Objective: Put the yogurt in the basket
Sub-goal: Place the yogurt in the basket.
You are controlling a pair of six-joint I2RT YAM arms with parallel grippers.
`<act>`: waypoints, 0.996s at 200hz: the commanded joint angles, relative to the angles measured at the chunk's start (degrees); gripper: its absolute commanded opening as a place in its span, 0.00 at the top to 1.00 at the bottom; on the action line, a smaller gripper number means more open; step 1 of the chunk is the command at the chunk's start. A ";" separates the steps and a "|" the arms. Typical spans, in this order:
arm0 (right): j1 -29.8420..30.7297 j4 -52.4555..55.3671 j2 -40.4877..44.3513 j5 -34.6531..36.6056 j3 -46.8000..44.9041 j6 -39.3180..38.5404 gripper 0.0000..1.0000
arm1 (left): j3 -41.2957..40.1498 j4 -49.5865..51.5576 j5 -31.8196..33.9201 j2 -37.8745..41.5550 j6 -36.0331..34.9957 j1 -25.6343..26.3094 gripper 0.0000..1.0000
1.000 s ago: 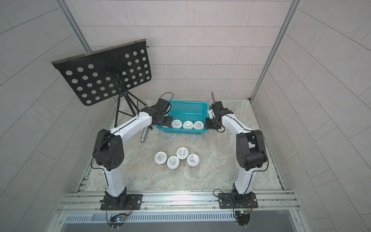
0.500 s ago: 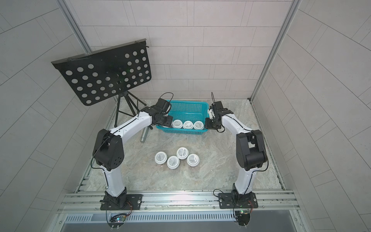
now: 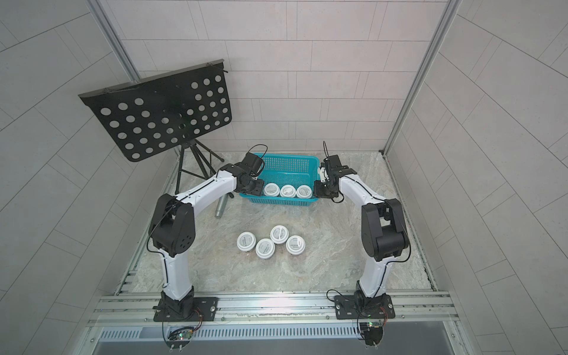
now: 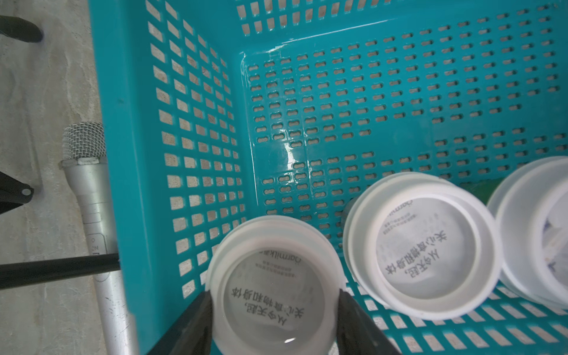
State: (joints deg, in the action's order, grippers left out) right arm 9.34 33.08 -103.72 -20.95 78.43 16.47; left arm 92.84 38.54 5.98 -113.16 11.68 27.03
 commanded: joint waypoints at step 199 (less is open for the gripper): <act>0.16 3.23 0.80 1.33 1.80 -1.26 0.59 | 3.61 3.48 2.69 0.71 0.12 -0.19 0.17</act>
State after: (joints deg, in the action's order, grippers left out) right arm 9.37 33.71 -103.72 -20.67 78.65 16.25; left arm 95.29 40.36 7.77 -115.63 11.94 27.03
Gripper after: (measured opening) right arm 0.407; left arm 0.831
